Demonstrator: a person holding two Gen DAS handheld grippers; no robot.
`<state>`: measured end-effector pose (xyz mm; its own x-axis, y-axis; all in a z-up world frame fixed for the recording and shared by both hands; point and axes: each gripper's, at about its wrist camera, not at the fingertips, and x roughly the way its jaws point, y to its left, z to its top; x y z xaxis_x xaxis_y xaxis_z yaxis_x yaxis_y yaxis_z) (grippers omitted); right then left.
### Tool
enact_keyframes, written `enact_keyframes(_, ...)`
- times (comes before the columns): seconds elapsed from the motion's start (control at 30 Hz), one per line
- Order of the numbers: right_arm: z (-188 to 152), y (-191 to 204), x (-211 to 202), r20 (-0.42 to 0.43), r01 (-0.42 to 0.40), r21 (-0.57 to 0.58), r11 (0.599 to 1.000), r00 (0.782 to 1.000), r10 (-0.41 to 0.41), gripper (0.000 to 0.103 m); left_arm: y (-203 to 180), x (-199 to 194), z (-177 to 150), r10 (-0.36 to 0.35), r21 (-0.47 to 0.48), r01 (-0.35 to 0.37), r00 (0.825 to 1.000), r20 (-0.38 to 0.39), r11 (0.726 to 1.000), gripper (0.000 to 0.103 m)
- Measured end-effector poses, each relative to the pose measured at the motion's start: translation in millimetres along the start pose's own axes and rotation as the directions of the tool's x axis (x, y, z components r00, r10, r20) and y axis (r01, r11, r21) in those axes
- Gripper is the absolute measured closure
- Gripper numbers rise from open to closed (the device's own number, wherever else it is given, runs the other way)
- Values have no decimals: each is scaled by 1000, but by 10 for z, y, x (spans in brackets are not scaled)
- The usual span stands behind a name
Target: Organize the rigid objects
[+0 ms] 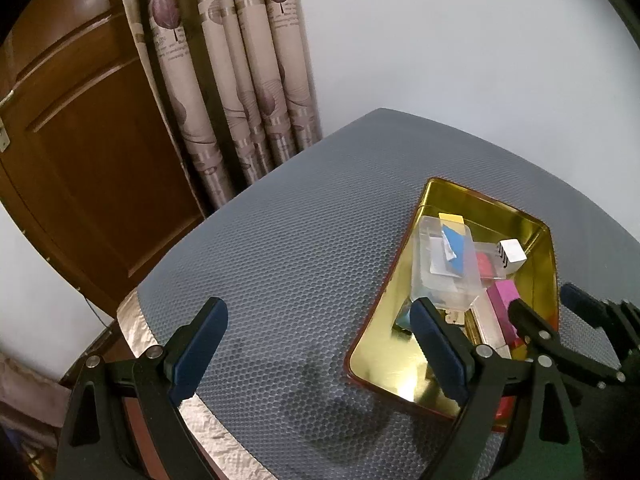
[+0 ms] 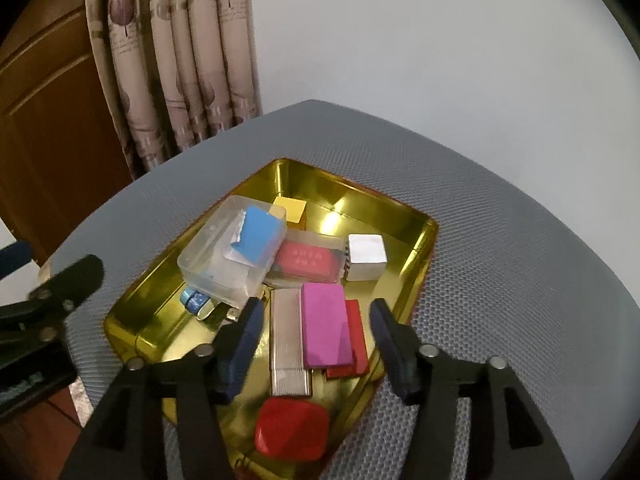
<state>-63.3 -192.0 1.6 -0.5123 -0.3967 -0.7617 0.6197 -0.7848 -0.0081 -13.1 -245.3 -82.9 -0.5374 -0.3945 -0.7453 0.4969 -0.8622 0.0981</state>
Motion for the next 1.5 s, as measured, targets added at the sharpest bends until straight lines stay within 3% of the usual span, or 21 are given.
enact_keyframes(0.13, -108, -5, -215, 27, 19, 58, 998, 999, -21, 37, -23, 4, -3, -13, 0, 13, 1000, -6, 1000, 12)
enact_keyframes(0.27, -278, 90, -424, 63, 62, 4, 998, 996, -62, 28, -63, -27, -4, -25, 5, 25, 1000, -6, 1000, 12)
enact_keyframes(0.43, -515, 144, -594, 105, 110, -51, 993, 989, -104, 27, -139, -52, -34, -51, 20, 51, 999, -15, 998, 10)
enact_keyframes(0.87, -547, 97, -594, 84, 55, 2, 999, 995, -54, 26, -234, -68, -51, -42, 50, 42, 999, -1, 998, 10)
enact_keyframes(1.5, -543, 77, -549, 46, 71, 22, 997, 996, -71, 26, -245, -90, -58, -39, 63, 38, 999, 7, 997, 10)
